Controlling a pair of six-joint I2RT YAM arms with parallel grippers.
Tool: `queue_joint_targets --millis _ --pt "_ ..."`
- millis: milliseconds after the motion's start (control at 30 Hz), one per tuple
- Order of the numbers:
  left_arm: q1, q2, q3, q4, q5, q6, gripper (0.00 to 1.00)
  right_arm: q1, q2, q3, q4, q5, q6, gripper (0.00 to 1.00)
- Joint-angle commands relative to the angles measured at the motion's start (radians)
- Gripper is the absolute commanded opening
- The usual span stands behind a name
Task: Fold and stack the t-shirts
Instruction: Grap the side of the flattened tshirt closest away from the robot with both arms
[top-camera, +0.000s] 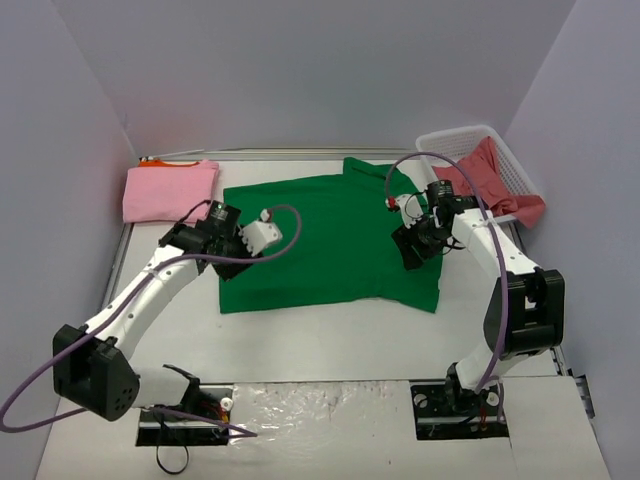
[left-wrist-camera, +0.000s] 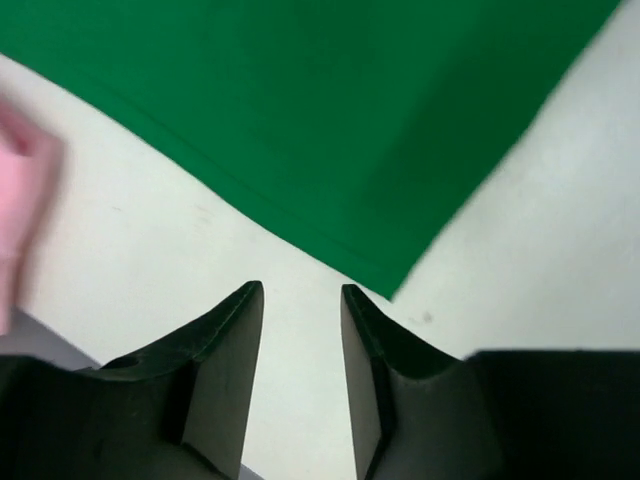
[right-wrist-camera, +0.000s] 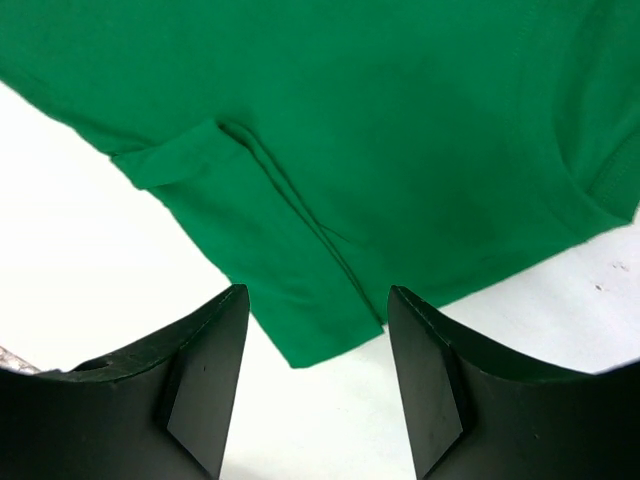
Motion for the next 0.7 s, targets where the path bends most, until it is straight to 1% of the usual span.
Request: queue_joint_targets --millis 0,67,133,200,233,433,567,667 --pt "0.005 -0.054 -0.158 -0.163 0.055 0.096 0.37 -0.036 0.002 -0.001 -0.002 -0.011 -0.007 0.54" --pt "0.005 -0.080 -0.224 -0.131 0.003 0.111 0.39 -0.040 0.011 -0.005 0.012 -0.016 0.014 0.54" --pt "0.005 -0.114 -0.308 -0.085 -0.007 0.131 0.39 -0.040 0.011 -0.018 0.040 -0.030 0.044 0.54" --pt "0.005 -0.151 -0.355 -0.045 -0.013 0.134 0.44 -0.040 0.009 -0.025 0.058 -0.037 0.062 0.53" --pt "0.005 -0.163 -0.399 0.007 -0.020 0.131 0.45 -0.042 0.008 -0.034 0.060 -0.028 0.062 0.53" --pt "0.003 -0.267 -0.546 0.147 -0.071 0.133 0.48 -0.056 0.026 -0.093 0.092 0.012 0.067 0.53" --pt "0.001 -0.312 -0.597 0.199 -0.076 0.131 0.50 -0.056 0.060 -0.090 0.093 0.025 0.074 0.53" --pt "0.000 -0.321 -0.608 0.219 -0.090 0.131 0.50 -0.054 0.072 -0.093 0.093 0.027 0.076 0.53"
